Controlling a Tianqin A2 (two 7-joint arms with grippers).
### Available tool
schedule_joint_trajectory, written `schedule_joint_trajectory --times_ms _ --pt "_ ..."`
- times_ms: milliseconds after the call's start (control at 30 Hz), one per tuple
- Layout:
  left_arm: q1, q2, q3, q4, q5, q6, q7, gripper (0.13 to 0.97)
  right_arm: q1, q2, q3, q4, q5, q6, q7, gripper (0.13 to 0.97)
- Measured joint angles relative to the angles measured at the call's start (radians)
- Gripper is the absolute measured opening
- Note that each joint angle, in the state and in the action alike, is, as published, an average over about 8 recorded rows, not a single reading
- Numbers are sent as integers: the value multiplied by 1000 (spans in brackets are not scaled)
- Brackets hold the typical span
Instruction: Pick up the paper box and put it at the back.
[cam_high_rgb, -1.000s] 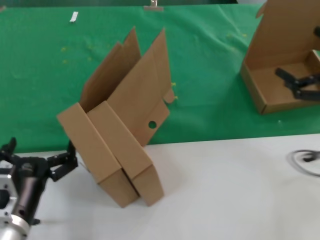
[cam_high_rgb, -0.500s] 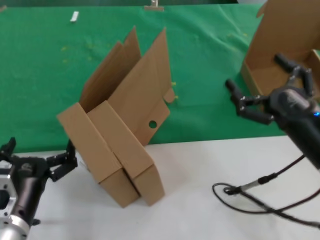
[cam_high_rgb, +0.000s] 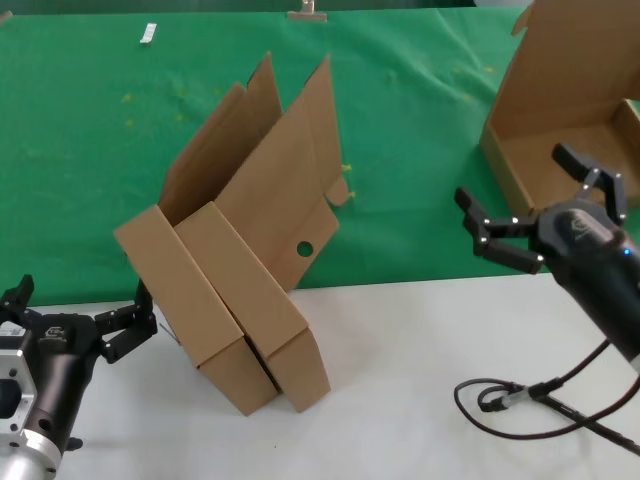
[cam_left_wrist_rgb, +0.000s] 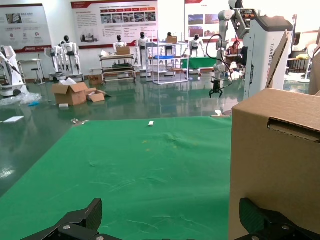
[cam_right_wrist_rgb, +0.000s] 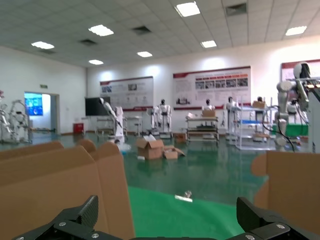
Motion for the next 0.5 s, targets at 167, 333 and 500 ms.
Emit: schedule_joint_trajectory --times_ms 167,333,500 --pt "0 0 0 0 0 0 0 966 -29 5 -21 23 -15 60 25 966" --pt "0 0 0 0 0 0 0 966 -58 10 -42 47 -31 119 50 966" --pt "0 0 0 0 0 0 0 966 -87 15 -63 70 -46 179 74 966"
